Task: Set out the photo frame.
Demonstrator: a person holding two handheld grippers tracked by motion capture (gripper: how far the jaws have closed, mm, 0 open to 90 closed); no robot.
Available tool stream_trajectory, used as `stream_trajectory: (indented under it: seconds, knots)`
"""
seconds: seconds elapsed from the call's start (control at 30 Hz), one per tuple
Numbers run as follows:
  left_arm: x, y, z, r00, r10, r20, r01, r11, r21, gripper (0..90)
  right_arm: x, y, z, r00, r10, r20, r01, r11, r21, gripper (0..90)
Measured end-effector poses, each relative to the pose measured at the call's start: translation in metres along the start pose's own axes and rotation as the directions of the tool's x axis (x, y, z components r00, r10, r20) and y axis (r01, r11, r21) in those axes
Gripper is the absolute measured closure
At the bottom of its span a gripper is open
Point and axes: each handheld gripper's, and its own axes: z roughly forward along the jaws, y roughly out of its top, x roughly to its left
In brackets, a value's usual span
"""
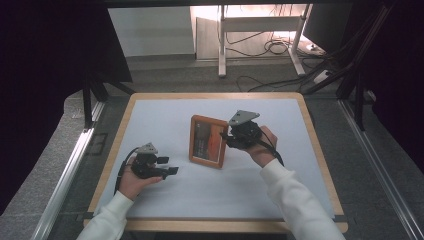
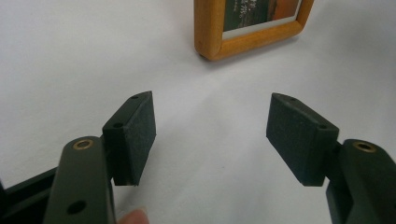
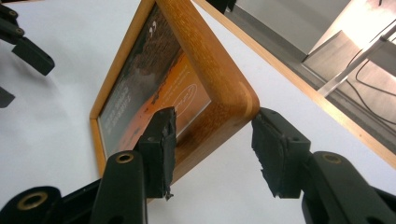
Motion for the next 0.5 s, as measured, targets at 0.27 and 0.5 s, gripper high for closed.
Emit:
stream_trajectory:
  seconds: [0.27, 0.5]
  knots:
    - [0.0, 0.0, -0.001, 1.0, -0.006, -0.003, 0.006, 0.9999, -0.01, 32.7, 0.001, -0.001, 0.002, 0.9999, 0.009, -0.008, -0.009, 1.0, -0.008, 43.9]
    - [-0.001, 0.001, -0.001, 1.0, -0.004, -0.008, 0.004, 0.9999, -0.016, 32.7, 0.001, -0.013, -0.015, 0.9969, 0.074, -0.029, -0.075, 0.996, -0.041, 38.6]
